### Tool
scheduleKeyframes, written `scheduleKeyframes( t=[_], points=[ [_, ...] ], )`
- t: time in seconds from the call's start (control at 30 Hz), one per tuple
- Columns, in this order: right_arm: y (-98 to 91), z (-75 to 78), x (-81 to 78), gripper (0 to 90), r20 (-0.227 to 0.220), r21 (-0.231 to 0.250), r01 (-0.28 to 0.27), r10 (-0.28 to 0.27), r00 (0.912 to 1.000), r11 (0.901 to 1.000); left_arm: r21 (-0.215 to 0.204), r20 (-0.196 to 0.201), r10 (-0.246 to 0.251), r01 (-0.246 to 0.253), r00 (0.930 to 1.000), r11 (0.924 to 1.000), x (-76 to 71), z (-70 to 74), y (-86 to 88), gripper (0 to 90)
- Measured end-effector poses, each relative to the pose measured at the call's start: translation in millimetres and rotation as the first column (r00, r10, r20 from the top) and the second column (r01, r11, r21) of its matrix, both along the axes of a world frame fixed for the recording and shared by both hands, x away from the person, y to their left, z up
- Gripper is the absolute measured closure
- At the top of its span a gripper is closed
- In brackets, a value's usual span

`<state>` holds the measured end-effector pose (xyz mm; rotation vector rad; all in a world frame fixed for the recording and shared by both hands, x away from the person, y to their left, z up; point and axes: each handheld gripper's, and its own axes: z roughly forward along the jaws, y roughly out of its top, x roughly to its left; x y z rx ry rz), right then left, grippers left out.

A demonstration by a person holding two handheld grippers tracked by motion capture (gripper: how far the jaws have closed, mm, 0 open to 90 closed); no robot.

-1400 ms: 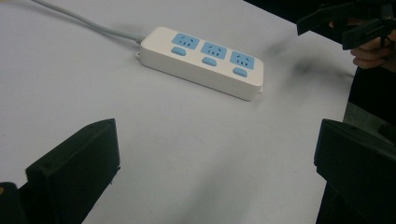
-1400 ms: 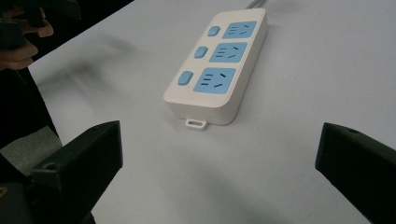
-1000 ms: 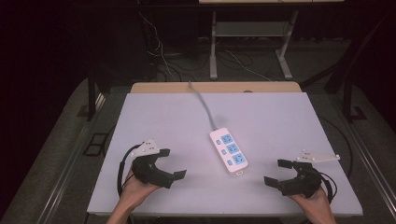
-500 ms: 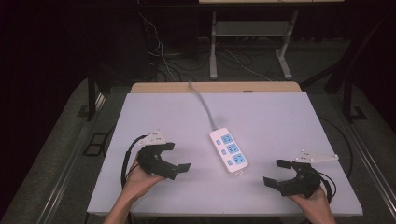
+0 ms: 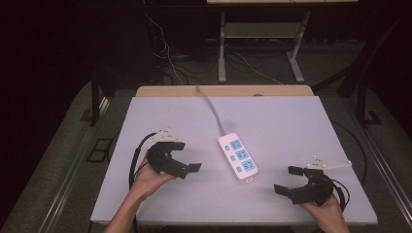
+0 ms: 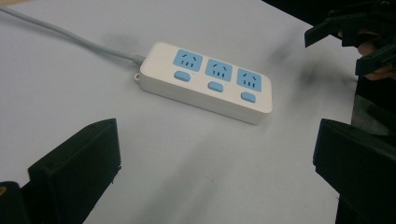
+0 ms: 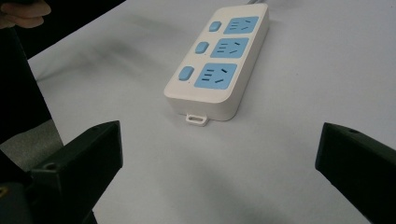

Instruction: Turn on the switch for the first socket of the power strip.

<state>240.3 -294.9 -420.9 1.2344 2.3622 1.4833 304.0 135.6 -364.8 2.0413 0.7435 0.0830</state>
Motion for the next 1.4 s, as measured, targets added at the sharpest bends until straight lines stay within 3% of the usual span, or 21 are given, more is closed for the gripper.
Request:
scheduleKeyframes(
  t=[0.5, 1.07, 1.4],
  points=[
    [-0.6, -0.9, 0.9, 0.2, -0.005, -0.004, -0.003, 0.003, 1.0000, 1.0000, 0.047, -0.007, -0.058, 0.059, 0.9983, 0.9972, 15.4, 7.9, -21.8, 0.0],
    [1.6, -1.9, 1.6, 0.2, -0.007, -0.016, -0.013, 0.013, 0.9999, 0.9998, 0.116, -0.012, -0.128, 0.128, 0.9917, 0.9850, 34.1, 16.3, -49.2, 1.0],
    [1.4, -2.2, 1.7, 0.2, -0.009, -0.018, -0.015, 0.015, 0.9999, 0.9997, 0.153, -0.024, -0.157, 0.159, 0.9872, 0.9753, 48.1, 20.4, -61.9, 9.1]
  ],
)
